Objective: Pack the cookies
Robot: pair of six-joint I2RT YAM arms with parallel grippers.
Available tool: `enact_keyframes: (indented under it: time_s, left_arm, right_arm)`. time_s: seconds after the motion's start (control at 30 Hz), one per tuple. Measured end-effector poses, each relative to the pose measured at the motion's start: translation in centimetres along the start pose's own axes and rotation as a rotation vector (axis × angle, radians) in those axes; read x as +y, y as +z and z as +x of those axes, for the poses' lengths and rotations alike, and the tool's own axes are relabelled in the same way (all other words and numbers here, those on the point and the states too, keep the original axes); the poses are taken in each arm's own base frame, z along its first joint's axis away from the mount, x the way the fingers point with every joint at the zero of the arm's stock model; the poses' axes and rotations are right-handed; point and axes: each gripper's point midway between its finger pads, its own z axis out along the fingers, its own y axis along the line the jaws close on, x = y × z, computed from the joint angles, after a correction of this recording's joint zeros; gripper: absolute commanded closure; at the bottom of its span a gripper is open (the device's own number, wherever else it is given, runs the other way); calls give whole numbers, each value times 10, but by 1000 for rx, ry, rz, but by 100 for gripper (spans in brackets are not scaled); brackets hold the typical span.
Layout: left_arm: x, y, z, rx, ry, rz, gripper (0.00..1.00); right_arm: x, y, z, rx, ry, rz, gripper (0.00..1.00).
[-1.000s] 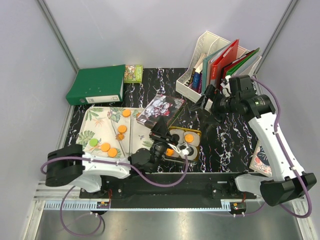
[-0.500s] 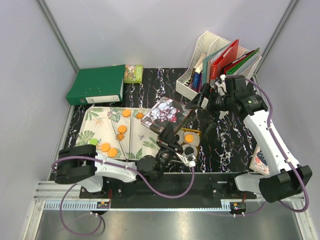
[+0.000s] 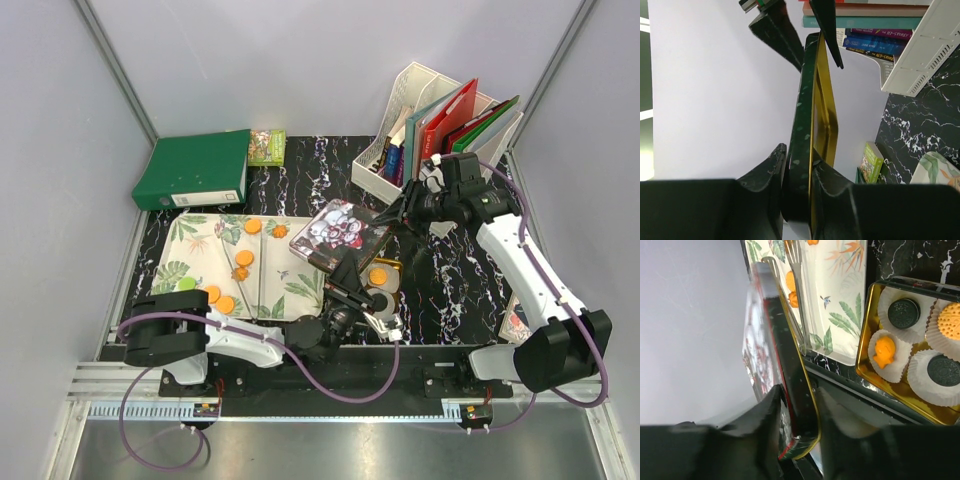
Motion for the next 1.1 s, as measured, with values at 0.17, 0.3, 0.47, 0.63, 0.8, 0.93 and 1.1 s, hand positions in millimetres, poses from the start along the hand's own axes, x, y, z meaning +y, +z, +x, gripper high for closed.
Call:
enact_keyframes:
  time_s: [0.17, 0.3, 0.47, 0.63, 0.8, 0.93, 1.1]
  left_arm:
    - [3, -1, 3, 18, -48, -17, 93]
    - [1, -1, 4, 23, -53, -16, 70]
    - [-3, 0, 2, 28, -28, -3, 32]
    - [3, 3, 8, 70, -77, -16, 12]
    - [11, 5, 20, 146, -176, -39, 3]
    - [19, 2, 34, 228, -295, -67, 1]
    - [22, -6, 52, 334, -422, -90, 1]
  right_arm:
    - [4, 1, -2, 0, -1, -31, 92]
    - [4, 3, -2, 3, -3, -42, 99]
    - [-3, 5, -2, -8, 2, -22, 100]
    - [-7, 2, -3, -38, -12, -3, 100]
    - [-1, -11, -3, -96, -53, -12, 100]
    - [6, -26, -1, -155, -90, -35, 100]
    - [17, -44, 2, -237, -122, -86, 100]
